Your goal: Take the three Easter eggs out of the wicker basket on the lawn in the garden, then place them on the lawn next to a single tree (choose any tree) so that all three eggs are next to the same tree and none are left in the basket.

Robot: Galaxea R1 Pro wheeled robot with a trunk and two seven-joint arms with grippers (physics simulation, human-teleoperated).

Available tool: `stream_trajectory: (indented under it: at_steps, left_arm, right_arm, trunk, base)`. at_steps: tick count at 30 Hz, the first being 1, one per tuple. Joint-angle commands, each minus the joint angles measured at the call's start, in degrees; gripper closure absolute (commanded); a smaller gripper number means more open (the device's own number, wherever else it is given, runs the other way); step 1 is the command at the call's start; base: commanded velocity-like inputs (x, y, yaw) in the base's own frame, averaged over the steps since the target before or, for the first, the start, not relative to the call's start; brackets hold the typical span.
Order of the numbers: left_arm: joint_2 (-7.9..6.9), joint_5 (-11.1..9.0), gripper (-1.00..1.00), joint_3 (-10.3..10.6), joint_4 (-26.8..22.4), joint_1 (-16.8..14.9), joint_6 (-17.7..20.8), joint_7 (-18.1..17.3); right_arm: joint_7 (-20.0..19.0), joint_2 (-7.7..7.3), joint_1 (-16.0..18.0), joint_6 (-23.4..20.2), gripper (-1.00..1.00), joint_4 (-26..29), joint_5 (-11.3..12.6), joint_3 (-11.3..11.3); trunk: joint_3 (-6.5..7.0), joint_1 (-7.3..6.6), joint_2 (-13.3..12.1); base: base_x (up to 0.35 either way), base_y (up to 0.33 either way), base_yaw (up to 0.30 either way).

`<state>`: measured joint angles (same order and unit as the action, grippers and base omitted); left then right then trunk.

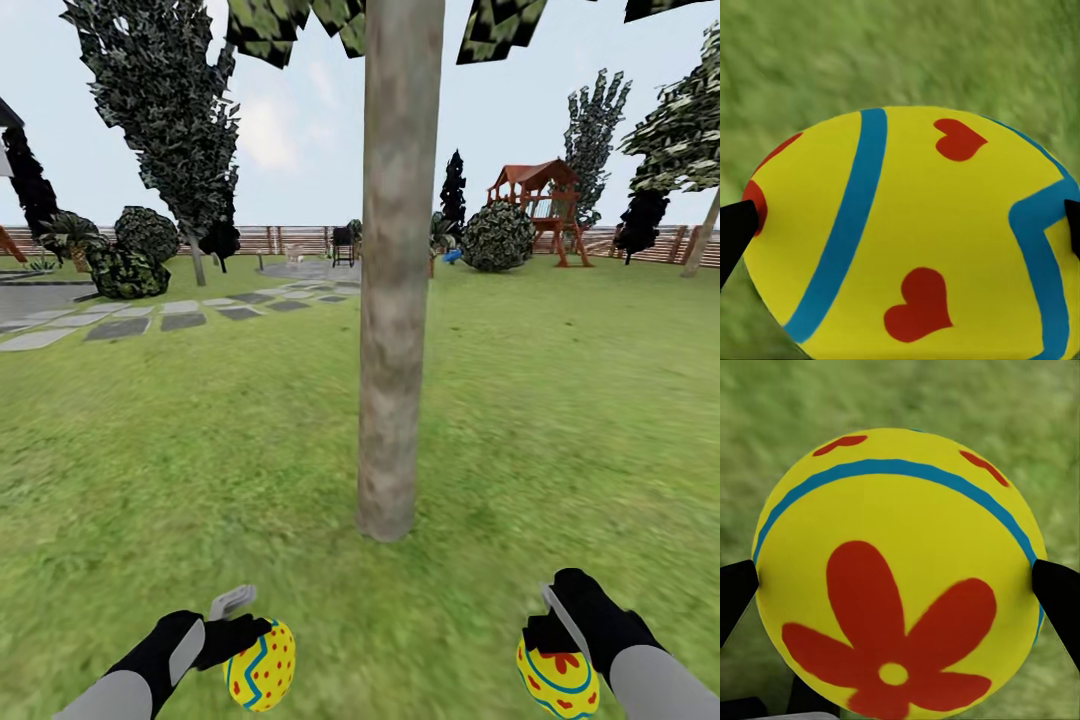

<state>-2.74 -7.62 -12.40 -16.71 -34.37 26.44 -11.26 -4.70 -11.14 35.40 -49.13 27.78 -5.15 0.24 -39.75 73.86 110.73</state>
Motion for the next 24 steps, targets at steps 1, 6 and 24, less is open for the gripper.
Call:
stream_trajectory:
  at_steps: [1,6,24]
  left_arm:
    - [0.01,-0.6,1.0,-0.2,-0.1,0.0,0.5,0.0]
    - [-0.05,-0.6,1.0,-0.2,-0.1,0.0,0.6,0.5]
    - [-0.08,-0.5,1.0,-0.2,-0.1,0.0,1.2,0.5]
  right_arm:
    - [-0.5,-0.04,0.0,-0.3,1.0,0.1,-0.6,0.0]
    - [-0.5,-0.19,0.0,-0.3,1.0,0.1,-0.6,0.0]
    - [-0.5,0.0,0.0,-0.3,1.0,0.1,-0.6,0.0]
  trunk:
    - [-0.06,0.03,0.0]
    - [-0.24,0.25,0.4]
    - [-3.47,4.2,7.6]
  base:
    - [0.292,0.0,0.0]
    - [0.059,0.0,0.0]
    - [0.0,0.0,0.0]
